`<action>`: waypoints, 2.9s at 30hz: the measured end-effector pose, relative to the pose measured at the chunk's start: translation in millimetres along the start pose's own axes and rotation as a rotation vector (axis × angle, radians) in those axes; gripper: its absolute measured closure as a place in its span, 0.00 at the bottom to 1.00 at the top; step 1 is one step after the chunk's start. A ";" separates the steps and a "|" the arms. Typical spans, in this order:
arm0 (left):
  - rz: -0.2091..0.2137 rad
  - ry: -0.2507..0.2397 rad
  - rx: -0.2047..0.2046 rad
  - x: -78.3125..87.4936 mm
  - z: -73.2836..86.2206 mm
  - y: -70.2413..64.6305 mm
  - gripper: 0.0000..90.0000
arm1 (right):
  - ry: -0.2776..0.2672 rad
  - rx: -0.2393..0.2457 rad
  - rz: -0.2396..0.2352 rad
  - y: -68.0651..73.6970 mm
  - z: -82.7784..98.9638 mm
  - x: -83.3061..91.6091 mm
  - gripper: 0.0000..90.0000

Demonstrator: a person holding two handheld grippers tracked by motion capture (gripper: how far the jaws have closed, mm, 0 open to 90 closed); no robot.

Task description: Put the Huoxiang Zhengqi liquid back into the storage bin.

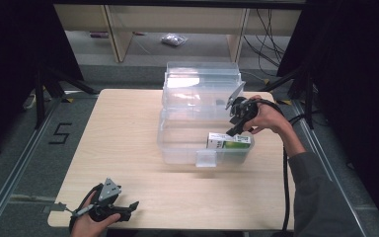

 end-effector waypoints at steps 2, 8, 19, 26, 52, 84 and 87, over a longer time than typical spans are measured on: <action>-0.003 0.003 -0.001 0.9 -0.1 0.0 0.17 | -0.041 -0.014 0.011 0.2 0.1 4.0 0.43; -0.011 0.000 -0.008 1.7 -0.5 0.6 0.17 | -0.138 -0.114 0.064 5.1 2.7 8.3 0.35; -0.001 -0.004 -0.001 0.2 0.3 -2.4 0.17 | -0.302 -0.154 0.084 22.9 10.9 16.9 0.31; -0.005 0.009 -0.008 -1.6 1.1 -1.3 0.17 | -0.433 -0.194 0.091 31.9 19.9 14.9 0.25; 0.000 -0.005 0.008 0.2 -0.1 -2.2 0.17 | -0.494 -0.254 0.087 59.3 46.7 5.9 0.24; -0.005 0.012 -0.003 0.8 0.6 0.1 0.17 | -0.571 -0.272 0.051 93.9 45.5 -15.1 0.18; 0.000 0.014 0.007 0.3 0.8 -0.1 0.17 | -0.578 -0.269 0.061 98.6 45.1 -16.6 0.18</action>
Point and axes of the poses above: each handheld gripper's, and its own axes: x roughly backward along the jaws, z roughly out of its underside, y roughly to its left, the point moved 4 cm from there along -x, roughly forward along the jaws, and after that the axes turned 11 degrees about -z, right-handed, at the moved point
